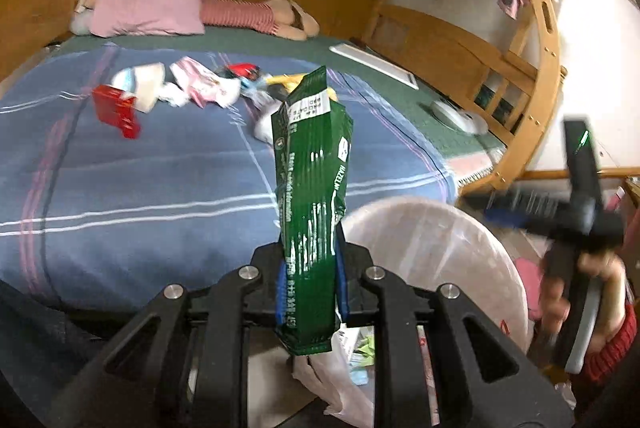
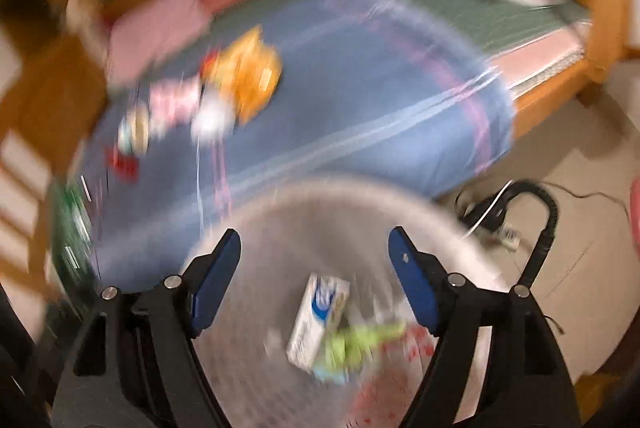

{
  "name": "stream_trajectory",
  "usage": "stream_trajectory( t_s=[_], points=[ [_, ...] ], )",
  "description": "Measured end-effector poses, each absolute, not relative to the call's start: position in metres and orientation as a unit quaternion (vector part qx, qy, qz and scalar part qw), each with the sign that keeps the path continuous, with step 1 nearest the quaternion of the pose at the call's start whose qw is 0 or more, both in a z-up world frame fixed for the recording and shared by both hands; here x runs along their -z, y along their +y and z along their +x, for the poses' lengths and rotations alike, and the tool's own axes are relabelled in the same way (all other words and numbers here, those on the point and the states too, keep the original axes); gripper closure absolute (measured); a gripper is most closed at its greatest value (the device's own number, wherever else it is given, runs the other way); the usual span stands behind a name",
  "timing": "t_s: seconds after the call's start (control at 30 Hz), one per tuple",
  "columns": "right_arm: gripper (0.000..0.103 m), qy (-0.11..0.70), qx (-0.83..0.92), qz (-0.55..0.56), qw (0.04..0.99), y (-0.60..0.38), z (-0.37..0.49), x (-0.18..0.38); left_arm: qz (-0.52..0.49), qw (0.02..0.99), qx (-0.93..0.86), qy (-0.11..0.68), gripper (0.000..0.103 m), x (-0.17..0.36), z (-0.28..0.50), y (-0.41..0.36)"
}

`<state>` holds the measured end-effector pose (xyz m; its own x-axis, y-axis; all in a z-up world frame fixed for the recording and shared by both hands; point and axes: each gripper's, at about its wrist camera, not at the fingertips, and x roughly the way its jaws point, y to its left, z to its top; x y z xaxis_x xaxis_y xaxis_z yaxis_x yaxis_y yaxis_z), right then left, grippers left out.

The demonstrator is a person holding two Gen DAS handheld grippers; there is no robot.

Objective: Collect trash
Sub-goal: 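Carry the green paper and snack bag to the wastebasket and release them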

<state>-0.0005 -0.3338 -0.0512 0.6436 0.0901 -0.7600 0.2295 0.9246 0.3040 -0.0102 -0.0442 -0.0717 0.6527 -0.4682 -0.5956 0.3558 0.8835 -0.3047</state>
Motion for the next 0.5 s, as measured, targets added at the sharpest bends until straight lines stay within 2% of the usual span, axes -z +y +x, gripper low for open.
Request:
stream_trajectory(
  t_s=[0.2,0.37,0.43,0.47,0.5],
  points=[
    [0.028,0.302,0.111,0.214,0.922,-0.366,-0.018,0.006,-0.031,0.874,0.291,0.387,0.084,0.087,-0.003,-0.096],
    [0.028,0.295,0.129,0.219,0.921,-0.375,-0.019,0.003,0.006,0.835,0.374,0.403,0.084,0.101,-0.005,-0.141],
    [0.028,0.307,0.129,0.219,0.917,-0.372,-0.014,0.007,0.018,0.814,0.404,0.416,0.081,0.11,-0.009,-0.154],
    [0.028,0.312,0.127,0.22,0.916,-0.37,-0.012,0.01,0.024,0.803,0.419,0.424,0.073,0.116,-0.011,-0.159],
    [0.028,0.32,0.122,0.222,0.913,-0.368,-0.01,0.014,0.031,0.797,0.428,0.425,0.051,0.121,-0.014,-0.161]
  ],
)
